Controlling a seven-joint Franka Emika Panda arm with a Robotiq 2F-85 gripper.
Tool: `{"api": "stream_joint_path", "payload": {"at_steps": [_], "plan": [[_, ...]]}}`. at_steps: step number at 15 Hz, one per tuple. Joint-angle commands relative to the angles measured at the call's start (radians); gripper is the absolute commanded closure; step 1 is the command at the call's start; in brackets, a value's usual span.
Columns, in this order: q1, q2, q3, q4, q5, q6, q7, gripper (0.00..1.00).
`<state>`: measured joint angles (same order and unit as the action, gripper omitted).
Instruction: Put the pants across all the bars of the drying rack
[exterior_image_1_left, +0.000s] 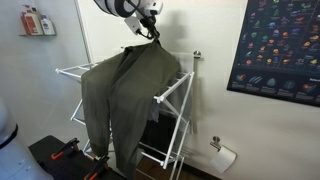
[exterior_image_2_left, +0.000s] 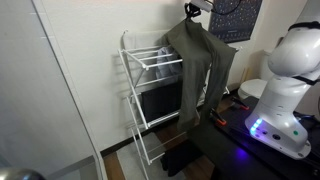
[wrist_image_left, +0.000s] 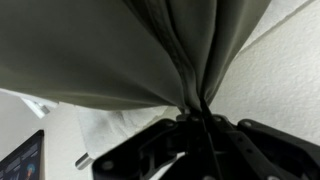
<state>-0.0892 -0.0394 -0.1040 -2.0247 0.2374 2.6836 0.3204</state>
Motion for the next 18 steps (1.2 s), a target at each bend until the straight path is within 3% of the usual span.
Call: {"api": "stream_joint_path", "payload": {"at_steps": [1,17,18], "plan": [[-0.015,0.061,-0.007,0.038,0.008,0.041,0.005,0.99],[-0.031,0.203,-0.042,0.038,-0.039,0.042,0.009,0.99],[-0.031,0.206,-0.040,0.038,-0.035,0.035,0.003,0.76]]}}
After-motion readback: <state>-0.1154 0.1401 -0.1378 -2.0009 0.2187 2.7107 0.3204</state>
